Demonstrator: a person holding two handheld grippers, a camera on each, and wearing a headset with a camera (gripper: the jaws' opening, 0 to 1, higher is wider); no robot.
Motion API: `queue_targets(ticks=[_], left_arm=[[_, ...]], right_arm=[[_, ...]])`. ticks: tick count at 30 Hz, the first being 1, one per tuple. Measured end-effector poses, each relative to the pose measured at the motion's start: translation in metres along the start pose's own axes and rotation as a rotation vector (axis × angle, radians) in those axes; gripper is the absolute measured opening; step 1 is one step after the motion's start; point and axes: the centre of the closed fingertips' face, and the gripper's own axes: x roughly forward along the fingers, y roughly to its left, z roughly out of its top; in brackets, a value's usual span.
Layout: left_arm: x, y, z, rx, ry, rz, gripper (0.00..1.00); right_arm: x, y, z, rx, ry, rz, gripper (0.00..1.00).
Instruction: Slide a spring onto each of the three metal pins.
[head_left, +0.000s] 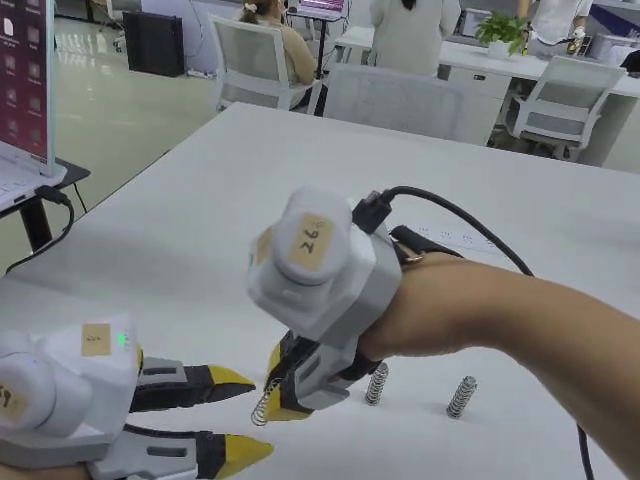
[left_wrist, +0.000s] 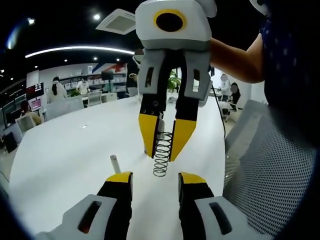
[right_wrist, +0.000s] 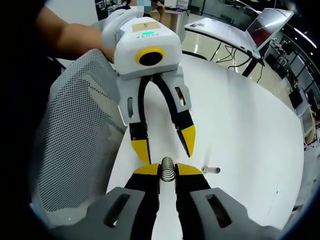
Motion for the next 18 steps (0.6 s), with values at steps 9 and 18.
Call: queue_targets(ticks=[9,18], left_arm=[[0.0,0.004,-0.006,-0.032,0.006,0.028,0.45],[0.0,0.007,-0.01,-0.052,0.016,0.046,0.57]], right_arm=[[-0.004,-0.006,-0.009,0.013,0.019,-0.012,0.08],[-0.012,-0.018,-0.013,0.024,0.026,-0.039,0.09]])
